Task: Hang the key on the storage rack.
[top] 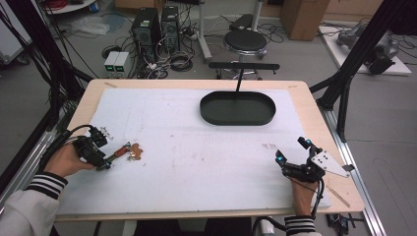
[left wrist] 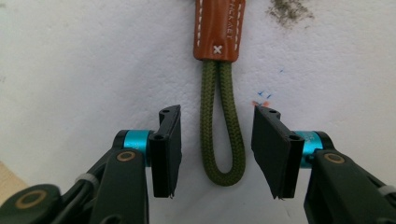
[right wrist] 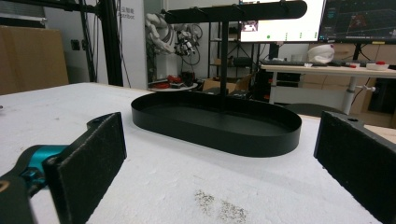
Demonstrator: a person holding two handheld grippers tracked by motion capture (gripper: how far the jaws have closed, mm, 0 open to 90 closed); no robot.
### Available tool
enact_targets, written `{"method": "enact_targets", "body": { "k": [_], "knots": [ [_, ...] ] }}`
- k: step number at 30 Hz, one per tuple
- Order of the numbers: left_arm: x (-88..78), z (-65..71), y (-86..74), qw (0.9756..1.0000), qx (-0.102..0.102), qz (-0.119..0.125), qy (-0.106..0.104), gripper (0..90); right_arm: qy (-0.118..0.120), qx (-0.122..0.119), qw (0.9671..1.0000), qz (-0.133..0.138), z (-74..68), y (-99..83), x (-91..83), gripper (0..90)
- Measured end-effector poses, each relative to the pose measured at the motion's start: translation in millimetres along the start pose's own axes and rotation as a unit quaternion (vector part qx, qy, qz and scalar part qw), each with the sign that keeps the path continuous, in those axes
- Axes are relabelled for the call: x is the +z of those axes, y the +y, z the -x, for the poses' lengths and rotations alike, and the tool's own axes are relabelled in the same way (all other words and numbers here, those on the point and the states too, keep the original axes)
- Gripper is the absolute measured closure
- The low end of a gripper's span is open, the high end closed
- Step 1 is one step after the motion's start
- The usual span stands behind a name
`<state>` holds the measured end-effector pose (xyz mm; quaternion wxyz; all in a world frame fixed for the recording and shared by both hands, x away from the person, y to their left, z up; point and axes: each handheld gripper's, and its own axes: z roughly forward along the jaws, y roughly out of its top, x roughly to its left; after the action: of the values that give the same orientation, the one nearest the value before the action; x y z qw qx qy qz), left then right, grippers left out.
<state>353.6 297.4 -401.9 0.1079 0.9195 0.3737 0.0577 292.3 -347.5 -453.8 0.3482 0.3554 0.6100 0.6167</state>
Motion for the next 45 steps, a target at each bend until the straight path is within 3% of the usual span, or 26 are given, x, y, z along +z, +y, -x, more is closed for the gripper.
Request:
{"method": "enact_targets", "body": {
  "k": [8,12,13,24,28,37,41,45],
  "knots": [
    [4.5,0.3,2.8,0.9998,0.0,-0.019,-0.003,60.8,0.0,0.0,1.0,0.0,0.0,0.0,0.0,1.3],
    [4.7,1.2,3.3,0.9997,-0.003,-0.02,-0.015,68.8,0.0,0.0,1.0,0.0,0.0,0.0,0.0,1.3],
    [4.1,1.3,3.7,0.9996,0.004,-0.024,-0.015,74.5,0.0,0.0,1.0,0.0,0.1,0.0,0.0,1.3],
    [3.3,5.3,4.1,0.9996,0.018,-0.02,0.009,78.5,0.0,0.0,1.0,0.0,-0.1,0.0,0.1,1.3],
    [2.6,5.0,3.5,0.9999,0.01,-0.005,0.012,78.9,0.0,0.0,1.0,0.0,0.0,0.0,0.0,1.3],
    [-5.7,6.0,6.8,0.9982,0.019,0.049,0.03,79.2,0.007,-0.002,1.0,-0.003,0.6,0.6,0.8,1.2],
    [-10.2,7.4,11.3,0.9958,0.022,0.085,0.025,79.3,0.016,-0.006,0.9998,-0.01,1.1,1.4,2.4,1.2],
    [-16.1,10.2,19.0,0.9914,0.038,0.123,0.022,79.3,0.035,0.005,0.9991,-0.024,-1.5,7.5,6.0,1.3]
  ]
}}
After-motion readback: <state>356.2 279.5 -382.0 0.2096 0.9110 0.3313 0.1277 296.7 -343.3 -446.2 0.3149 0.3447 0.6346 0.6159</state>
